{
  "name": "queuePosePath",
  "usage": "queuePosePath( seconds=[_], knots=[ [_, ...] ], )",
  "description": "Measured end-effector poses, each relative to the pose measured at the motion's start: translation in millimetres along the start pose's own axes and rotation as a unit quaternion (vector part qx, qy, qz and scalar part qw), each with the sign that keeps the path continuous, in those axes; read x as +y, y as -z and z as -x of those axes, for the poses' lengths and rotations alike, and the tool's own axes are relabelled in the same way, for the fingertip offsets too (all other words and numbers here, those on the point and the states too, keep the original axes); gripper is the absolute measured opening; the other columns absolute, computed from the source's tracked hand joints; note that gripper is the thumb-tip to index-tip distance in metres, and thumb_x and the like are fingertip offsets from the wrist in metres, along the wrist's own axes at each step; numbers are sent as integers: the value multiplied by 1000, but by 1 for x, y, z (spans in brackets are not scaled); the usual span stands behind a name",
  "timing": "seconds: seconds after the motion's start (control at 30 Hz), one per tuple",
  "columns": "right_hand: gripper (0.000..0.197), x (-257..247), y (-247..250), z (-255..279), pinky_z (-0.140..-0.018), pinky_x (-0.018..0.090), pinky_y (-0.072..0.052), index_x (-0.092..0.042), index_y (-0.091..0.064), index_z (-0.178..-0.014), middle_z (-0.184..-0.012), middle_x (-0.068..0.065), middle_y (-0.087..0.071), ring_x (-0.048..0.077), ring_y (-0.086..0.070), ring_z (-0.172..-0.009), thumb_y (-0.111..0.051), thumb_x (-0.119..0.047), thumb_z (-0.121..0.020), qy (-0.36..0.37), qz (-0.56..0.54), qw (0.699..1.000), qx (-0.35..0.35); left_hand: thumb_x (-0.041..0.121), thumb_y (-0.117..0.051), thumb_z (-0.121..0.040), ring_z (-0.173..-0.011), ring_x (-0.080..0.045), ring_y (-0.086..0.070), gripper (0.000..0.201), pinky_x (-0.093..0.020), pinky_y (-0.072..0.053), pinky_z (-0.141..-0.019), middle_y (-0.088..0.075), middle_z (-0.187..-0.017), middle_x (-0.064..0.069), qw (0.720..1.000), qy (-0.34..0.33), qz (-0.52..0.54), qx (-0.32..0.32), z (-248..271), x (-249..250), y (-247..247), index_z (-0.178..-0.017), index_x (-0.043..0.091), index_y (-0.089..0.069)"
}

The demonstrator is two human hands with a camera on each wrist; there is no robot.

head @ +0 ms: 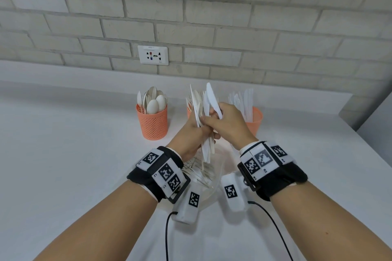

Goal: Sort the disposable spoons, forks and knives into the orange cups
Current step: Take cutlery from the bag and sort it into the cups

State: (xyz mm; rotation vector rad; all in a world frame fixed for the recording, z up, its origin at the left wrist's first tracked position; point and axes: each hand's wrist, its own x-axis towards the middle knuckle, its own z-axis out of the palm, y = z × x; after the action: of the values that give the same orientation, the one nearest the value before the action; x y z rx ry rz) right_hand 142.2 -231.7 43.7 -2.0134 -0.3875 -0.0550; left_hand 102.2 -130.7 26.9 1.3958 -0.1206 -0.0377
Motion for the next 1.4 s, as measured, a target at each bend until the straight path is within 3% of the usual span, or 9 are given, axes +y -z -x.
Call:
queuePosePath(
  seconds=[0.23, 0.47, 0.6, 0.73, 0.83, 1.03, 1.1, 1.3, 1.4],
  knots=[
    [12, -4, 0, -2, -50, 30, -43, -7, -55, -79, -66, 8, -55, 21, -54, -55, -46, -7, -87, -51, -38, 997, -46, 1, -37, -98, -69, -15, -54, 34, -26, -47, -65, -57, -77, -5, 998, 39, 52, 3, 4, 0, 2, -132, 3, -43],
    [13, -16, 10, -4, -63, 39, -53, -12, -40, -103, -71, 5, -52, 23, -56, -61, -29, -19, -101, -63, -190, 978, 56, 10, -45, -98, -78, -18, -59, 30, -32, -51, -75, -62, -92, -7, 990, 61, 92, 82, 1, 1, 2, -126, 2, -54],
    [8, -30, 13, 1, -42, 22, -36, -20, -47, -92, -65, -3, -45, 8, -41, -44, -41, -20, -98, 4, -156, 987, 24, 7, -44, -97, -50, -11, -60, 31, -26, -52, -50, -56, -78, -8, 988, 48, 39, 143, 0, -4, 1, -126, -2, -45],
    [4, -35, -2, 14, -44, 7, -37, -13, -61, -85, -54, -12, -49, -4, -50, -43, -61, -10, -87, 85, -19, 996, -17, 5, -39, -97, -44, -13, -56, 24, -23, -49, -43, -57, -69, -15, 983, -26, -50, 176, -1, -4, -5, -121, 1, -44],
    [13, -32, -12, 12, -50, 11, -39, -10, -59, -91, -63, -6, -52, 2, -51, -54, -68, -15, -82, 91, 61, 994, 22, 9, -35, -99, -41, -10, -48, 16, -18, -41, -36, -52, -64, -10, 970, -41, -87, 221, -1, -9, -7, -108, 1, -45],
    [16, -27, -21, 3, -58, 24, -45, -6, -59, -83, -65, -1, -51, 16, -53, -62, -70, -18, -79, 76, 99, 990, 69, 10, -49, -91, -77, -22, -59, 27, -36, -51, -65, -53, -80, 5, 922, -88, -263, 270, -1, -17, -8, -116, 4, -44],
    [10, -25, -23, 0, -61, 30, -47, -7, -58, -77, -69, 5, -56, 21, -56, -66, -64, -13, -82, 71, 89, 992, 56, 10, -52, -90, -83, -22, -59, 32, -36, -50, -72, -54, -86, 4, 917, -93, -283, 267, 0, -16, -10, -120, 3, -44],
    [24, -27, -1, -16, -63, 26, -50, -8, -44, -117, -75, 0, -56, 16, -57, -71, -32, -21, -101, -41, -139, 987, 73, 17, -58, -90, -95, -36, -62, 38, -35, -49, -71, -59, -102, -14, 939, 34, -278, 202, -2, -20, -2, -122, 4, -43],
    [18, -19, 26, -32, -60, 31, -50, -12, -42, -114, -68, 1, -50, 16, -50, -60, -31, -19, -101, -65, -188, 971, 134, 18, -53, -93, -66, -25, -57, 29, -29, -45, -55, -58, -90, -13, 949, 67, -270, 149, 0, -21, 2, -118, 3, -47]
  ],
)
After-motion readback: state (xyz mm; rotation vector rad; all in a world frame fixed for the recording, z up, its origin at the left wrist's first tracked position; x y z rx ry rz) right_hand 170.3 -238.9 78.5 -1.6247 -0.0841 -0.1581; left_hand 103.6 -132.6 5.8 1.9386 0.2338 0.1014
